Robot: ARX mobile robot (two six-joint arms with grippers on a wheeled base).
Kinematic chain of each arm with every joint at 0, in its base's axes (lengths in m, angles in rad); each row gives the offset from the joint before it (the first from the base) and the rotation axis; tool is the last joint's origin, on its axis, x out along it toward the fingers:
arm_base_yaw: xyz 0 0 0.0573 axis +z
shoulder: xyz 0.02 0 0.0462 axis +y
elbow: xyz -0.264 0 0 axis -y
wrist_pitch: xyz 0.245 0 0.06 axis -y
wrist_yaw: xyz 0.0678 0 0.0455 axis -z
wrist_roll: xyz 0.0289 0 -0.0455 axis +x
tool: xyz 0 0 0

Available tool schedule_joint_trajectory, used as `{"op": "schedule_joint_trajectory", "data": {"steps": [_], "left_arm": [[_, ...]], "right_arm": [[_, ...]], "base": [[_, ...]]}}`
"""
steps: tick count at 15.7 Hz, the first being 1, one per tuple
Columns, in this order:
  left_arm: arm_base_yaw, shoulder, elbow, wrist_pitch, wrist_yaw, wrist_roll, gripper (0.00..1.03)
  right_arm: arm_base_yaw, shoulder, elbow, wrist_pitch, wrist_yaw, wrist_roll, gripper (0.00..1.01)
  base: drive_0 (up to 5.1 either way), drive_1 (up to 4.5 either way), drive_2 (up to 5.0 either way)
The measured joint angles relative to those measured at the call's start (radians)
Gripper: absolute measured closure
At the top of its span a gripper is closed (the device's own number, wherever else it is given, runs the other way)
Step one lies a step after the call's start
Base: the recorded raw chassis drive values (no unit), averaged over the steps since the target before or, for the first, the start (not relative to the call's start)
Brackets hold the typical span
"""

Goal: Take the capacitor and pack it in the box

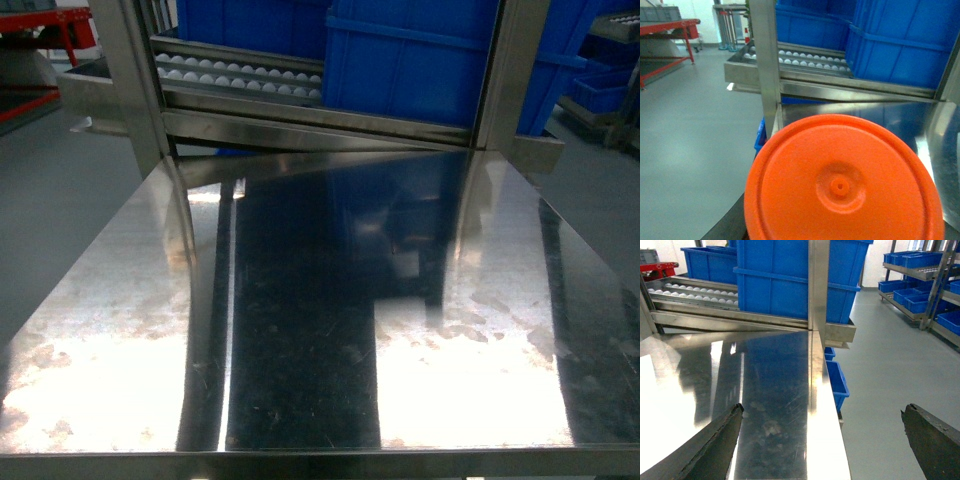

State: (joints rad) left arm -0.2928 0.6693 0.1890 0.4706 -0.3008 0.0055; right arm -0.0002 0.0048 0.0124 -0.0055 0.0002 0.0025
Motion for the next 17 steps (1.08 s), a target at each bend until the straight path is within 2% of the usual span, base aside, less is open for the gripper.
{"op": "schedule_joint_trajectory", "data": {"steps": [8, 9, 10, 17], "left_arm": [[0.182, -0.243, -0.125, -0.115, 0.185, -0.002, 0.59], [0.24, -0.269, -0.133, -0.14, 0.264, -0.001, 0.59], [0.295, -0.297, -0.142, -0.158, 0.288, -0.002, 0.59], [0.29, -0.478, -0.176, -0.283, 0.301, -0.003, 0.59]], "right_arm": [[0.0, 0.0, 0.0, 0.0, 0.0, 0.0, 0.03], [0.0, 0.0, 0.0, 0.0, 0.0, 0.0, 0.03], [0.0, 0.0, 0.0, 0.0, 0.0, 0.0, 0.03], [0.0, 0.0, 0.0, 0.0, 0.0, 0.0, 0.03]], "base": [[0.0, 0.0, 0.0], [0.0, 0.0, 0.0], [0.0, 0.0, 0.0], [0.0, 0.0, 0.0]]}}
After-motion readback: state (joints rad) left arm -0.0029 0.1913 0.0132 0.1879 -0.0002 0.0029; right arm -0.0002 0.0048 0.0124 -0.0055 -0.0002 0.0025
